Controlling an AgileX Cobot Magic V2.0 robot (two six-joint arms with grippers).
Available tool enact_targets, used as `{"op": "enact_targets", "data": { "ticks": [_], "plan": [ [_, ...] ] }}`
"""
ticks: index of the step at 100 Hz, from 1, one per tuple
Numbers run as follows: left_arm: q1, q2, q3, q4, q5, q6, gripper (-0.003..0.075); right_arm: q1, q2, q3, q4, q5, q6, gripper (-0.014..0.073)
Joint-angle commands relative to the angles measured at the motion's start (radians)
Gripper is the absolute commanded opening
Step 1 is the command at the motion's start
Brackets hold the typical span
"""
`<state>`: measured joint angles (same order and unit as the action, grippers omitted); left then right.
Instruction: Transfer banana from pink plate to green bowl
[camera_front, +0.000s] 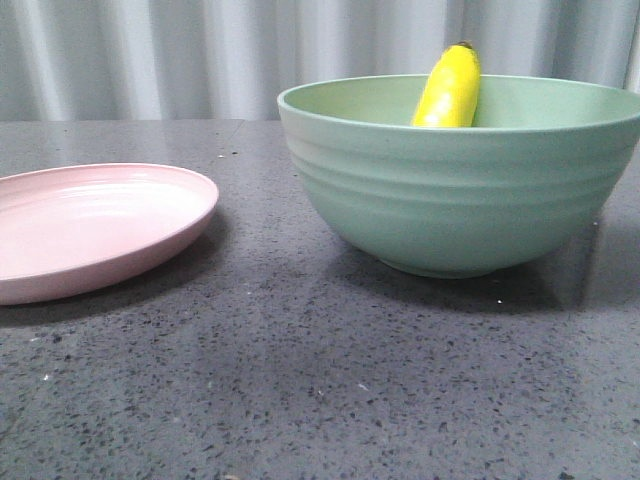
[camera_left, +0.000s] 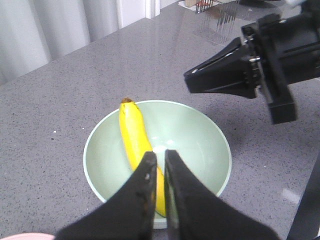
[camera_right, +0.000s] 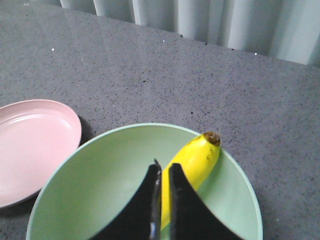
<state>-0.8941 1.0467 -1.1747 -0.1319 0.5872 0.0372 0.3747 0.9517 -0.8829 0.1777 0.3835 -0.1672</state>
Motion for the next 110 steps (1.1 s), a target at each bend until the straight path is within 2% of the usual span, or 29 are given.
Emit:
{"op": "enact_targets", "data": {
  "ticks": [1, 18, 35, 58, 80, 110],
  "plan": [
    [-0.002, -0.043, -0.003, -0.007, -0.084, 0.004, -0.0020, -0.006, -0.058, -0.029, -0.009, -0.001, -0.008, -0.0065],
    [-0.002, -0.135, 0.095, -0.016, -0.137, 0.004, -0.0020, -0.006, -0.175, 0.009, -0.009, 0.030, -0.008, -0.0065],
    [-0.002, -0.288, 0.265, -0.016, -0.234, 0.004, -0.0020, -0.006, -0.344, 0.115, -0.009, 0.003, -0.008, -0.0065],
    [-0.002, -0.540, 0.510, -0.016, -0.399, 0.004, -0.0020, -0.006, -0.589, 0.314, -0.016, -0.159, -0.008, -0.0065],
    [-0.002, -0.742, 0.674, -0.016, -0.406, 0.004, -0.0020, 0.022, -0.764, 0.471, -0.028, -0.253, -0.008, -0.0065],
    [-0.002, -0.875, 0.779, -0.016, -0.402, 0.004, -0.0020, 0.022, -0.824, 0.549, -0.028, -0.214, -0.008, -0.0065]
  ]
}}
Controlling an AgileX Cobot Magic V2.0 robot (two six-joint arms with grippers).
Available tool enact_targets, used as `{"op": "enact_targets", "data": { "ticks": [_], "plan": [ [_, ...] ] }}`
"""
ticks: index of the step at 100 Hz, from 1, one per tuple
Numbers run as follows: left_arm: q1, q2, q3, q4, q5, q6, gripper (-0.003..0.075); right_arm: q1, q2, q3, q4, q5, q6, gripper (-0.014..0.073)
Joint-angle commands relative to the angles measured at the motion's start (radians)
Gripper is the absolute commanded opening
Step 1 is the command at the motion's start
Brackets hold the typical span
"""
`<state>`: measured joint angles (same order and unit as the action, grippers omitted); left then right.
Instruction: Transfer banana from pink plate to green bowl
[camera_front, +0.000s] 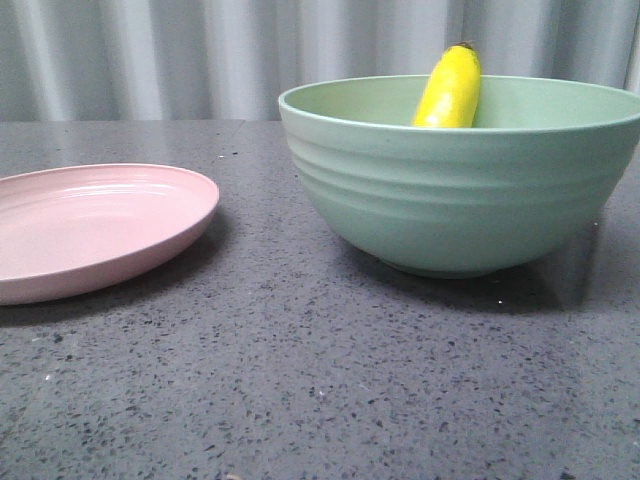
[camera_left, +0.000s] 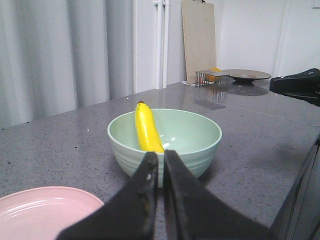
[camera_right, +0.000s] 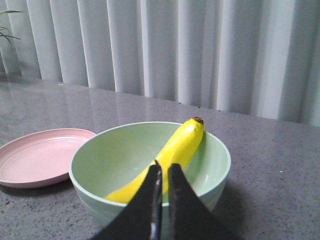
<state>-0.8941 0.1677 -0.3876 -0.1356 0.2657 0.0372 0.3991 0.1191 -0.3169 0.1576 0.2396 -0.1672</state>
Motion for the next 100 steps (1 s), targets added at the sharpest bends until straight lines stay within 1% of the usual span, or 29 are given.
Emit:
{"op": "enact_targets", "data": {
  "ticks": [1, 47, 59, 69, 78, 92, 100],
  "plan": [
    [-0.002, 0.004, -0.005, -0.012, -0.080, 0.004, -0.0020, -0.002, 0.009, -0.014, -0.008, -0.070, -0.008, -0.0065],
    [-0.002, 0.006, 0.062, 0.002, -0.078, 0.004, -0.0020, -0.002, 0.009, -0.003, -0.008, -0.068, -0.008, -0.0065],
    [0.021, 0.006, 0.086, 0.092, -0.166, 0.004, -0.0020, -0.002, 0.009, -0.003, -0.008, -0.068, -0.008, -0.0065],
    [0.073, 0.006, 0.122, 0.110, -0.278, 0.004, -0.0020, -0.002, 0.009, -0.003, -0.008, -0.068, -0.008, -0.0065],
    [0.143, 0.006, 0.152, 0.110, -0.356, 0.004, -0.0020, -0.002, 0.009, -0.003, -0.008, -0.068, -0.008, -0.0065],
    [0.291, -0.001, 0.221, 0.110, -0.461, 0.004, -0.0020, -0.002, 0.009, -0.003, -0.008, -0.068, -0.008, -0.0065],
    [0.394, -0.029, 0.259, 0.110, -0.466, 0.004, -0.0020, -0.002, 0.009, -0.003, -0.008, -0.068, -0.008, -0.0065]
  ]
}}
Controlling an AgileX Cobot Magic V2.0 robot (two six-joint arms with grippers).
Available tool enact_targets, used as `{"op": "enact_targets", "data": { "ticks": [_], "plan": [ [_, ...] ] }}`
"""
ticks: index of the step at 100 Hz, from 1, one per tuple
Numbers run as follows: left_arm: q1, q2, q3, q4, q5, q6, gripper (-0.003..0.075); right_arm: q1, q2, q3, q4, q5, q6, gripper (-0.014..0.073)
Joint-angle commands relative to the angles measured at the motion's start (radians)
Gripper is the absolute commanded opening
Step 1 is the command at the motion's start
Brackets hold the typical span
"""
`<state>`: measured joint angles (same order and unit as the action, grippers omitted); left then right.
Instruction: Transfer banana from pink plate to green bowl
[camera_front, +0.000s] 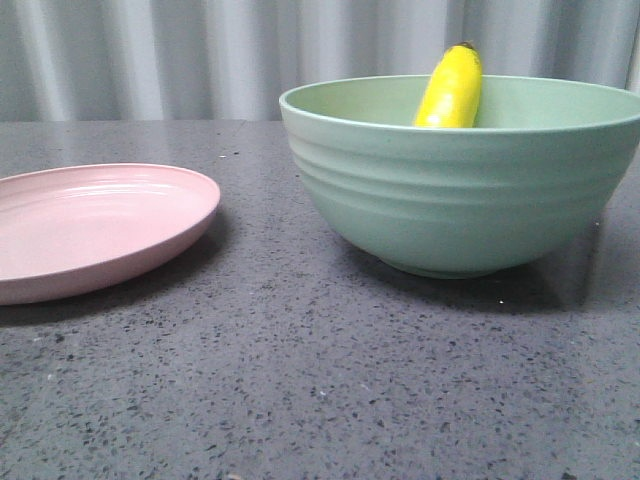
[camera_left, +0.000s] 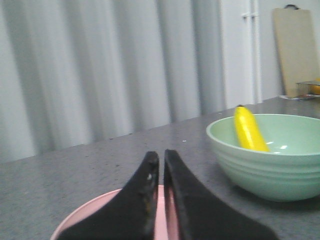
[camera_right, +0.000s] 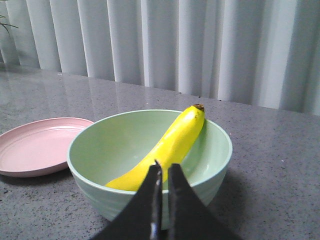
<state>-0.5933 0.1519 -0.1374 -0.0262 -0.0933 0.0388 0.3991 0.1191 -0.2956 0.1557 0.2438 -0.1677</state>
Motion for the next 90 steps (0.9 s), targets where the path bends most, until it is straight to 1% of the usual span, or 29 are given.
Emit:
{"op": "enact_targets", "data": {
  "ticks": [1, 7, 21, 35, 38, 41, 45, 54, 80, 90],
  "plan": [
    [0.102, -0.015, 0.014, 0.001, -0.107, 0.002, -0.0020, -0.002, 0.009, -0.024, -0.006, -0.072, -0.008, -0.0065],
    [0.189, -0.040, 0.038, 0.001, -0.105, 0.002, -0.0020, -0.002, 0.009, -0.024, -0.006, -0.072, -0.008, -0.0065],
    [0.350, -0.109, 0.089, -0.001, -0.105, 0.002, -0.0020, -0.002, 0.009, -0.024, -0.006, -0.072, -0.008, -0.0065],
    [0.455, -0.164, 0.142, -0.001, -0.104, 0.002, -0.0020, -0.002, 0.009, -0.024, -0.006, -0.072, -0.008, -0.0065],
    [0.469, -0.176, 0.148, -0.001, -0.095, 0.002, -0.0020, -0.002, 0.009, -0.024, -0.006, -0.072, -0.008, -0.0065],
    [0.480, -0.187, 0.148, -0.001, -0.040, 0.002, -0.0020, -0.002, 0.009, -0.024, -0.006, -0.072, -0.008, -0.0065],
    [0.494, -0.185, 0.148, -0.001, -0.018, 0.002, -0.0020, -0.002, 0.009, -0.024, -0.006, -0.072, -0.008, -0.0065],
    [0.514, -0.185, 0.148, -0.007, 0.079, 0.002, -0.0020, -0.002, 0.009, -0.024, -0.006, -0.072, -0.008, -0.0065],
    [0.536, -0.185, 0.148, -0.030, 0.357, 0.002, -0.0020, -0.002, 0.009, -0.024, -0.006, -0.072, -0.008, -0.0065],
    [0.530, -0.185, 0.148, -0.032, 0.350, 0.002, -0.0020, -0.002, 0.009, -0.024, -0.006, -0.072, -0.008, -0.0065]
  ]
}}
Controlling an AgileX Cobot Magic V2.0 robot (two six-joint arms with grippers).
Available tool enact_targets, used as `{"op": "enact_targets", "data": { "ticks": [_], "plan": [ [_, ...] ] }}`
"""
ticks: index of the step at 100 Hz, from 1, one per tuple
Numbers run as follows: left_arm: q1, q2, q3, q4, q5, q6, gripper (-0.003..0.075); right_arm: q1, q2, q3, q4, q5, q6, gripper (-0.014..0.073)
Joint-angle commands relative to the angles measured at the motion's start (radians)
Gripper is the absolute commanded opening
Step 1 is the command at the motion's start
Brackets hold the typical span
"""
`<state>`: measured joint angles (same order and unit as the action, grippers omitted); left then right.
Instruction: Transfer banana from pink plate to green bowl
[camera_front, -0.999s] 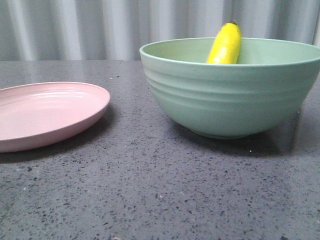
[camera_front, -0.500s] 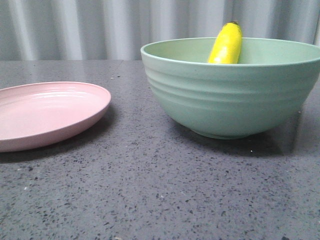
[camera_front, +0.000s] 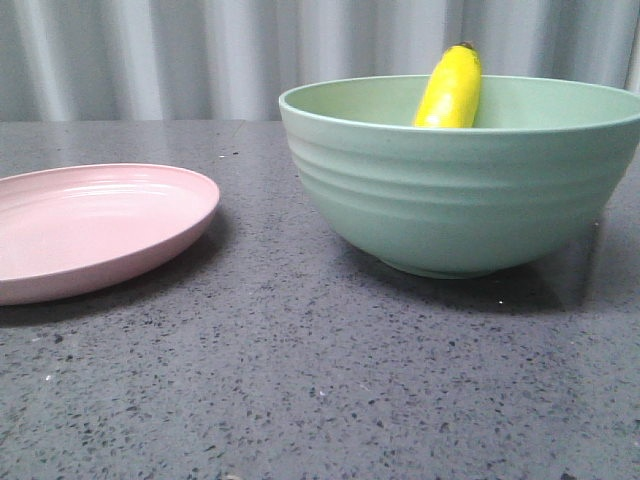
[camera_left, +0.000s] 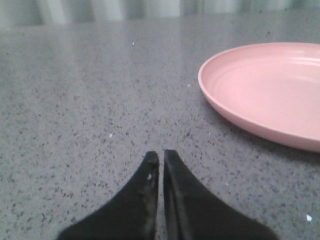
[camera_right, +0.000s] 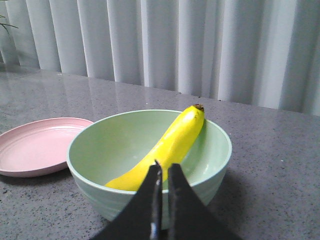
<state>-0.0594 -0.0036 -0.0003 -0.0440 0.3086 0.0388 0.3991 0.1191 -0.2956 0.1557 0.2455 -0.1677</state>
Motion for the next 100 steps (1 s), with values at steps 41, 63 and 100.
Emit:
{"op": "enact_targets", "data": {
  "ticks": [41, 63, 100],
  "plan": [
    [-0.005, -0.030, 0.011, -0.014, -0.051, 0.002, -0.0020, -0.002, 0.009, -0.024, -0.006, -0.074, -0.008, -0.0065],
    [-0.005, -0.030, 0.011, -0.014, -0.051, 0.002, -0.0020, -0.002, 0.009, -0.024, -0.006, -0.074, -0.008, -0.0065],
    [-0.005, -0.030, 0.011, -0.014, -0.051, 0.002, -0.0020, -0.104, 0.009, 0.041, -0.225, -0.178, 0.005, -0.0065]
  ]
}}
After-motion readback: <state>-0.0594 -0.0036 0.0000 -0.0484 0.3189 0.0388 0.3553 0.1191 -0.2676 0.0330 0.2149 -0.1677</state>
